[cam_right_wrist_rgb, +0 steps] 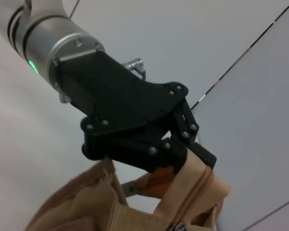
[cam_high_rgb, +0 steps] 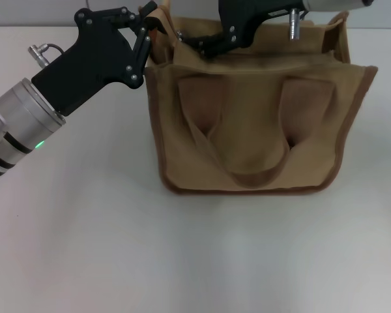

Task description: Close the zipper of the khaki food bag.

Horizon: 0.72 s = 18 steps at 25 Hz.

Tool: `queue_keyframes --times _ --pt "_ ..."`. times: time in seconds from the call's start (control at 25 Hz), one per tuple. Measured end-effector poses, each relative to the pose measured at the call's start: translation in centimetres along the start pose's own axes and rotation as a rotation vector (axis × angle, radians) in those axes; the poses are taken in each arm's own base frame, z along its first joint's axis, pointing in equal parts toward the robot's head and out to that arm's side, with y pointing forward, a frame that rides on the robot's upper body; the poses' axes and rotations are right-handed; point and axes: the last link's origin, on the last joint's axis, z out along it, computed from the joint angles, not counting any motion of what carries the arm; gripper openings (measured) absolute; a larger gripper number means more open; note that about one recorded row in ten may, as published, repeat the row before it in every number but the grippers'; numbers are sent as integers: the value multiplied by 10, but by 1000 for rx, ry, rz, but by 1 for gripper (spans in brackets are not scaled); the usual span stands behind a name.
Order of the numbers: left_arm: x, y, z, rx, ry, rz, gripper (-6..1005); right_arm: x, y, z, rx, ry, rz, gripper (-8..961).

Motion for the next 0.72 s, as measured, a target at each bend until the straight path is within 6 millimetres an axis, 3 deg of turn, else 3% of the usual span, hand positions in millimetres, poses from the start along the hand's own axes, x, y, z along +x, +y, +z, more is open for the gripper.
queue_keyframes --times 0.72 --pt "8 -8 6 -30 35 -55 33 -10 7 -7 71 -17 -77 779"
